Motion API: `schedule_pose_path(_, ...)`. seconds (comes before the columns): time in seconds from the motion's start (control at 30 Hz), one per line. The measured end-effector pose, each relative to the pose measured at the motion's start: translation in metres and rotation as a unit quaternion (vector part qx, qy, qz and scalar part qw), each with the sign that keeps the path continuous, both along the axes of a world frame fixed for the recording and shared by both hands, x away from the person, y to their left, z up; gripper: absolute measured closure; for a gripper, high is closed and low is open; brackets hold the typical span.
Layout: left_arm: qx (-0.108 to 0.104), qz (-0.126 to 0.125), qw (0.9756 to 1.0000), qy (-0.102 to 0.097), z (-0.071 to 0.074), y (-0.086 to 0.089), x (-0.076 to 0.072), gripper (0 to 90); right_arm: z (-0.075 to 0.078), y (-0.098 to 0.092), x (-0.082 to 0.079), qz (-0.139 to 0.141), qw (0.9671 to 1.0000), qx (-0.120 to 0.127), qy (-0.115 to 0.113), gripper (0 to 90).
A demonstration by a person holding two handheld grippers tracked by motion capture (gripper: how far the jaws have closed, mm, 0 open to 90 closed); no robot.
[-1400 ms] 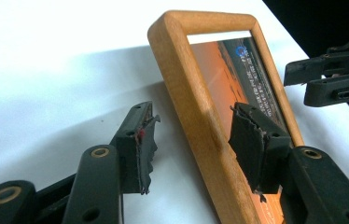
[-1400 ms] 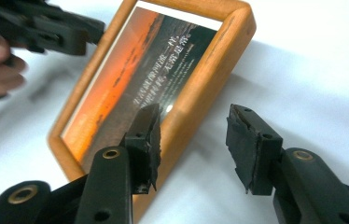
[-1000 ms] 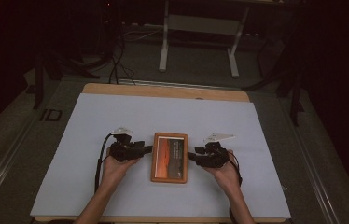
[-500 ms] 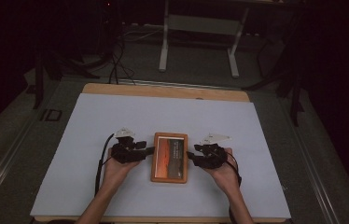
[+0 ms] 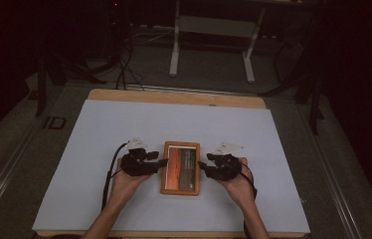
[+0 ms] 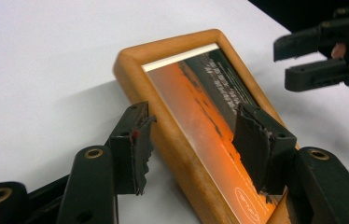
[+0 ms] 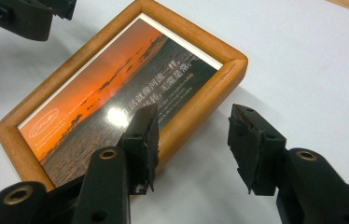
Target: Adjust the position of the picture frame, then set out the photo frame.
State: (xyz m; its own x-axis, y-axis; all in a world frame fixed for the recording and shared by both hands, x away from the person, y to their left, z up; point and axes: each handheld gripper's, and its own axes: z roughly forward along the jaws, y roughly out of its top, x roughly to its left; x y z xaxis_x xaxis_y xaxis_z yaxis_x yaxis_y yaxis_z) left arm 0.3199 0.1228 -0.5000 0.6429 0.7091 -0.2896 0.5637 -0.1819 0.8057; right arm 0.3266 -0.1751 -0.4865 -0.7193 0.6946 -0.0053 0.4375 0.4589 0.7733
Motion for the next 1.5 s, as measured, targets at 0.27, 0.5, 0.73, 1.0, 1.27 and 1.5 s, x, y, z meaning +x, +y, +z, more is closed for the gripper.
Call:
schedule_pose_path(0.27, 0.007, -0.010, 0.9999, -0.008, 0.004, -0.006, -0.005, 46.0, 0.002, 0.001, 0.002, -0.004, 1.0000, 0.000, -0.002, 55.6)
schedule_pose_path(0.5, 0.007, -0.010, 0.9999, -0.011, 0.008, -0.006, -0.009, 45.5, 0.004, 0.007, 0.004, -0.014, 0.9995, -0.001, -0.028, 79.6)
schedule_pose_path(0.73, 0.004, -0.012, 0.9999, -0.003, 0.007, -0.006, -0.008, 44.7, 0.001, 0.014, 0.013, -0.022, 0.9988, -0.002, -0.043, 89.9)
schedule_pose_path(1.0, 0.000, -0.011, 0.9999, 0.001, 0.006, -0.005, -0.008, 43.9, -0.001, 0.025, 0.028, -0.020, 0.9992, 0.001, -0.035, 89.8)
schedule_pose_path(1.27, 0.001, -0.010, 0.9999, 0.004, 0.006, -0.003, -0.007, 43.5, -0.007, 0.038, 0.040, -0.025, 0.9992, -0.001, -0.033, 89.9)
schedule_pose_path(1.5, -0.003, -0.009, 0.9999, 0.007, 0.006, -0.002, -0.007, 43.5, -0.009, 0.038, 0.043, -0.027, 0.9991, -0.005, -0.031, 89.8)
